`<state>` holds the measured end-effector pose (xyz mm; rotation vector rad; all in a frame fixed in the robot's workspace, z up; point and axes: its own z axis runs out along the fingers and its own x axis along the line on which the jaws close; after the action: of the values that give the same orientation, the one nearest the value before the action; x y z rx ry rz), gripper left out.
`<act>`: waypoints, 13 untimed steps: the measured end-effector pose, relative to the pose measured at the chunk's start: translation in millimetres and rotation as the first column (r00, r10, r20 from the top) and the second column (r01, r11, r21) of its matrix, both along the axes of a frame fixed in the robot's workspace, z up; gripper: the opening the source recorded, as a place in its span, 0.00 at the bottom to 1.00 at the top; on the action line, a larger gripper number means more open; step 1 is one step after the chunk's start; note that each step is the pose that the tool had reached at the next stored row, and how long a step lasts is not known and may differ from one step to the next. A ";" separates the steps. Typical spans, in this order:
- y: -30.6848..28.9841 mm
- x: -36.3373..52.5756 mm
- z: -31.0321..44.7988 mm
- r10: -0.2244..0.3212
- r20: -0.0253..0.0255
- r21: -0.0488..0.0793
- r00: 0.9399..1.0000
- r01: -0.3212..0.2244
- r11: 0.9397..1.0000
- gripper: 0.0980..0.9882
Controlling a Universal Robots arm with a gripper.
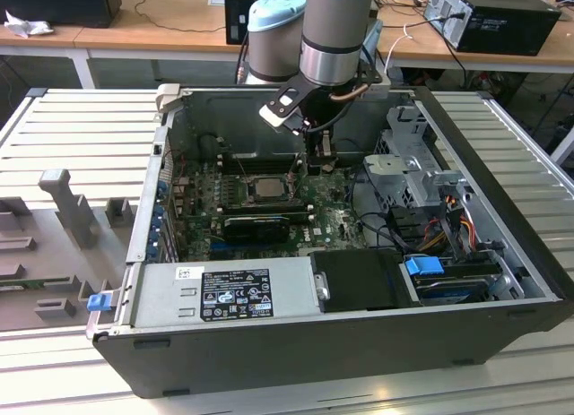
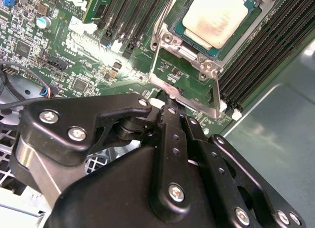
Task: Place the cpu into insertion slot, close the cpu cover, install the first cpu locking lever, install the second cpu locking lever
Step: 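Close the cpu cover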
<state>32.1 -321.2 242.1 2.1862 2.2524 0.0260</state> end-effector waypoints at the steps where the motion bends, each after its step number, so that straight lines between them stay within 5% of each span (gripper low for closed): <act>1: 0.0 -0.2 0.0 0.000 0.000 0.000 1.000 0.000 1.000 0.01; 13: 0.0 -4.3 0.0 0.000 0.000 0.000 1.000 0.000 1.000 0.01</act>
<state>27.9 -321.2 242.0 2.1863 2.2523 0.0261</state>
